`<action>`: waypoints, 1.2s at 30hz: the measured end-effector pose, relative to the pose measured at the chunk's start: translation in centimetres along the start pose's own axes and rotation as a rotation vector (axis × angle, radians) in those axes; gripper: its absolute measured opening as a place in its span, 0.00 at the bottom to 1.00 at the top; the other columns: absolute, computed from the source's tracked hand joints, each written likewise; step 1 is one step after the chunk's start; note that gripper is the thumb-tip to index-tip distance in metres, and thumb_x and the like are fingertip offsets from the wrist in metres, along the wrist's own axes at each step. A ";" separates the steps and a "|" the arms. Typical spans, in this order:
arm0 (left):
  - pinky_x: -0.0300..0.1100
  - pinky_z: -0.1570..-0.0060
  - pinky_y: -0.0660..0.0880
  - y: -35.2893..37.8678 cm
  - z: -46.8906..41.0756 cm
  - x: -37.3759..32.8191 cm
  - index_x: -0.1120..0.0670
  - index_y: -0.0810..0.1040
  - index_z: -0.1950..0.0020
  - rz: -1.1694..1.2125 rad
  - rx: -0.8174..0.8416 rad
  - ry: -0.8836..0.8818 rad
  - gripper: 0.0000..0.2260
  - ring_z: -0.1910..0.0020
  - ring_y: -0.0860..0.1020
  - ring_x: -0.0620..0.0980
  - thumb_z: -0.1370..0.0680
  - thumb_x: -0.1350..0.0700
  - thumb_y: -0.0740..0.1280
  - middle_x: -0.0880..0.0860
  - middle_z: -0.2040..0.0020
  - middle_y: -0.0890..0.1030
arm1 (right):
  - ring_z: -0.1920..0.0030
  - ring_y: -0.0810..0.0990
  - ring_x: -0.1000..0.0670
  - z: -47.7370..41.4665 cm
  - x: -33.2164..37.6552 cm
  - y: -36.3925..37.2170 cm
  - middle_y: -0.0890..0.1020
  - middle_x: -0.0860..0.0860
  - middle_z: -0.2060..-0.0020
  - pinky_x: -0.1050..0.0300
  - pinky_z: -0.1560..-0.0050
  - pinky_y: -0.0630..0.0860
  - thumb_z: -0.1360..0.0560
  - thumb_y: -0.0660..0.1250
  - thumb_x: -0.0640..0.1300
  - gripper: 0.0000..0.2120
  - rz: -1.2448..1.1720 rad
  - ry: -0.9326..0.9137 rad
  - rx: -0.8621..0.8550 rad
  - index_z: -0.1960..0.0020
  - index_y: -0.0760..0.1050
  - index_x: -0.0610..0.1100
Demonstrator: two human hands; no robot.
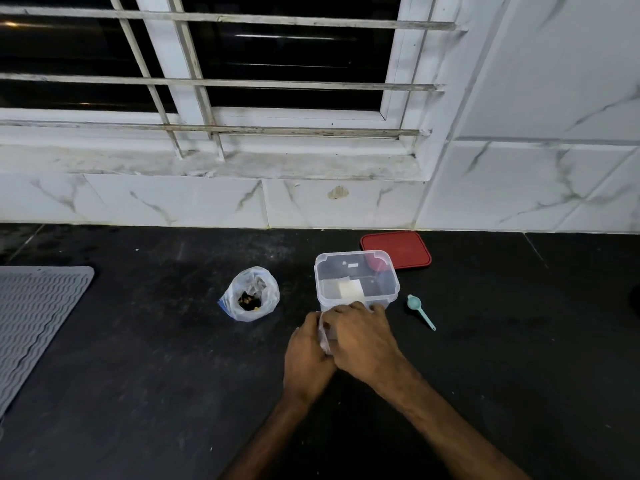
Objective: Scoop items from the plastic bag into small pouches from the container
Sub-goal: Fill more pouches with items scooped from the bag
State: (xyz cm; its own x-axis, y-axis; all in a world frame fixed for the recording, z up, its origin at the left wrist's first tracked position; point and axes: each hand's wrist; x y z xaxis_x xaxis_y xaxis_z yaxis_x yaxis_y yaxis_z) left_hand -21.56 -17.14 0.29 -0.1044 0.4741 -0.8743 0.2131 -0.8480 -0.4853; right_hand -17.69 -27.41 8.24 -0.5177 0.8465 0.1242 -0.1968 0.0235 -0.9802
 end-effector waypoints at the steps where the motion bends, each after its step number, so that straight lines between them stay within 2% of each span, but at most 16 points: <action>1: 0.39 0.52 0.77 0.1 0.1 0.1 0.43 0.73 0.45 0.026 -0.020 -0.013 0.12 0.51 0.80 0.38 0.26 0.50 0.71 0.42 0.51 0.82 | 0.43 0.78 0.49 -0.1 -0.6 0.0 0.82 0.52 0.44 0.47 0.38 0.71 0.24 0.66 0.50 0.14 -0.114 -0.009 -0.019 0.40 0.77 0.52; 3: 0.36 0.55 0.75 0.7 0.3 0.4 0.42 0.73 0.47 0.077 -0.060 -0.054 0.11 0.52 0.79 0.35 0.26 0.49 0.71 0.41 0.52 0.82 | 0.48 0.81 0.53 -0.2 -1.9 0.1 0.85 0.54 0.49 0.51 0.43 0.76 0.23 0.67 0.51 0.10 -0.296 0.010 -0.064 0.44 0.81 0.53; 5: 0.37 0.53 0.76 1.4 0.6 1.0 0.41 0.72 0.45 0.133 -0.082 -0.094 0.14 0.51 0.79 0.36 0.27 0.47 0.72 0.41 0.50 0.81 | 0.51 0.81 0.55 -0.3 -2.8 0.8 0.85 0.55 0.50 0.53 0.45 0.78 0.23 0.68 0.51 0.09 -0.339 0.028 -0.064 0.45 0.82 0.53; 8: 0.30 0.53 0.74 2.6 0.9 1.8 0.41 0.71 0.41 0.141 -0.051 -0.122 0.18 0.47 0.78 0.36 0.28 0.45 0.73 0.41 0.46 0.79 | 0.50 0.81 0.55 -0.6 -3.6 2.5 0.85 0.53 0.49 0.57 0.43 0.77 0.24 0.69 0.47 0.09 -0.408 0.047 -0.001 0.45 0.83 0.51; 10: 0.31 0.48 0.74 3.2 0.9 2.1 0.41 0.68 0.37 0.125 -0.027 -0.152 0.26 0.42 0.76 0.37 0.30 0.41 0.74 0.39 0.42 0.76 | 0.48 0.81 0.53 -1.2 -4.1 3.3 0.84 0.51 0.47 0.58 0.41 0.76 0.23 0.68 0.45 0.10 -0.360 0.055 0.033 0.43 0.82 0.49; 12: 0.36 0.42 0.73 3.5 0.9 2.5 0.41 0.65 0.33 0.059 -0.026 -0.147 0.34 0.39 0.73 0.38 0.34 0.39 0.77 0.38 0.38 0.71 | 0.47 0.81 0.50 -1.8 -4.7 3.7 0.83 0.50 0.46 0.56 0.41 0.77 0.24 0.69 0.44 0.11 -0.280 0.022 0.053 0.42 0.81 0.48; 14: 0.40 0.39 0.73 3.6 0.9 3.3 0.42 0.65 0.33 -0.034 -0.029 -0.132 0.36 0.37 0.69 0.38 0.36 0.41 0.78 0.40 0.37 0.69 | 0.48 0.80 0.49 -2.4 -5.1 3.8 0.83 0.48 0.47 0.53 0.43 0.78 0.25 0.70 0.43 0.12 -0.192 -0.033 0.056 0.42 0.81 0.48; 17: 0.42 0.36 0.71 3.7 0.9 4.5 0.45 0.64 0.32 -0.186 -0.006 -0.145 0.37 0.36 0.65 0.41 0.36 0.42 0.78 0.43 0.34 0.67 | 0.46 0.78 0.47 -3.5 -5.2 4.0 0.81 0.47 0.45 0.51 0.44 0.76 0.23 0.67 0.43 0.12 -0.051 -0.117 0.058 0.40 0.79 0.48; 20: 0.43 0.33 0.68 4.2 0.9 5.5 0.49 0.63 0.30 -0.325 0.041 -0.178 0.37 0.34 0.64 0.46 0.34 0.44 0.77 0.48 0.32 0.65 | 0.45 0.77 0.46 -4.2 -5.2 4.5 0.79 0.47 0.44 0.52 0.44 0.74 0.24 0.68 0.42 0.13 -0.018 -0.145 0.094 0.40 0.79 0.46; 25: 0.38 0.36 0.66 4.8 0.7 5.9 0.51 0.62 0.30 -0.318 0.110 -0.237 0.33 0.35 0.65 0.46 0.29 0.50 0.75 0.49 0.33 0.65 | 0.46 0.78 0.45 -5.1 -5.9 4.8 0.79 0.45 0.46 0.52 0.44 0.75 0.24 0.67 0.42 0.12 -0.008 -0.179 0.096 0.41 0.79 0.45; 29: 0.38 0.37 0.69 5.0 0.5 5.9 0.50 0.63 0.32 -0.328 0.090 -0.230 0.30 0.35 0.66 0.46 0.29 0.50 0.74 0.48 0.34 0.66 | 0.46 0.79 0.46 -5.3 -7.4 5.7 0.80 0.47 0.46 0.51 0.41 0.77 0.23 0.67 0.41 0.10 -0.080 -0.182 0.035 0.42 0.80 0.47; 36: 0.41 0.40 0.71 5.1 0.1 5.5 0.49 0.65 0.34 -0.336 0.038 -0.221 0.29 0.37 0.66 0.46 0.30 0.49 0.75 0.47 0.37 0.67 | 0.49 0.80 0.53 -4.3 -9.8 6.0 0.82 0.53 0.48 0.56 0.47 0.79 0.22 0.66 0.43 0.09 -0.314 -0.096 -0.127 0.44 0.81 0.50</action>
State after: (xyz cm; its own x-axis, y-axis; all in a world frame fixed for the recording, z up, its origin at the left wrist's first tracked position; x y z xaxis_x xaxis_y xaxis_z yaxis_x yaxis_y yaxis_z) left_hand -21.16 -18.95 -6.97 -0.3697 0.6672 -0.6466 0.0956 -0.6649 -0.7408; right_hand -10.20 -33.27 0.50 -0.5260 0.7335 0.4305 -0.2566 0.3457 -0.9026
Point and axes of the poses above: each hand's wrist, its own z-axis away from the middle knuckle, its own y-axis out of the palm, x = y × z
